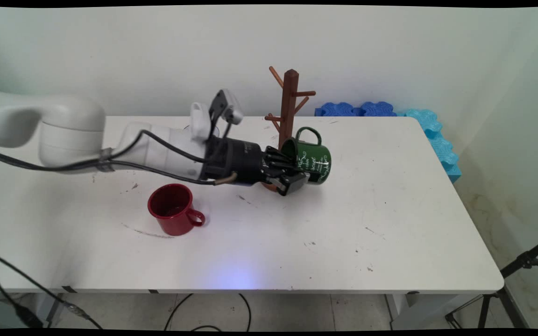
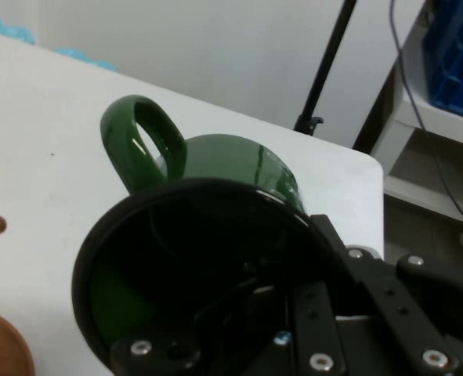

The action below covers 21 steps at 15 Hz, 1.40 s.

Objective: Place the picked object on the table

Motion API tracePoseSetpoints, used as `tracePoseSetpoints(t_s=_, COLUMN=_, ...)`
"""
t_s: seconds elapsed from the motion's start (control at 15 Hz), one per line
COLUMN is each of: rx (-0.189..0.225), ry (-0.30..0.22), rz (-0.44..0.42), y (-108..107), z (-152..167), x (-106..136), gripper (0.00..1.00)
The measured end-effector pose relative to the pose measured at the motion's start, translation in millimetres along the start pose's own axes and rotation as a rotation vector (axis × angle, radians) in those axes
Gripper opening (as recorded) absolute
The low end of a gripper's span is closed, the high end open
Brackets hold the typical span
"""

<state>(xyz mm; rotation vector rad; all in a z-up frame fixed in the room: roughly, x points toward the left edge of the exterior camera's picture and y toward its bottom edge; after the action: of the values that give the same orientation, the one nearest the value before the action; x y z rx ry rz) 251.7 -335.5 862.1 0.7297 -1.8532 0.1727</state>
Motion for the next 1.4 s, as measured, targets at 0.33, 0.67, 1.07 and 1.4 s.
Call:
tracePoseSetpoints(t_s=0.33, rx=-0.012, ry=-0.013, rz=0.039, y=5.4, z=-18.6, x=3.2, gripper=0.0)
tracePoseSetpoints(t_s=0.67, rx=0.013, ry=-0.046, rz=0.079, y=10.6, z=-28.4, x=-6.5, gripper=0.0)
tracePoseSetpoints(t_s=1.07, rx=0.022, ry=-0.102, rz=0.09, y=3.4, z=-47.5, x=-9.0, gripper=0.0)
tracePoseSetpoints(t_s=1.4, rx=-0.015, ry=-0.11, rz=0.107, y=-12.2, z=-84.8, x=16.8, gripper=0.0)
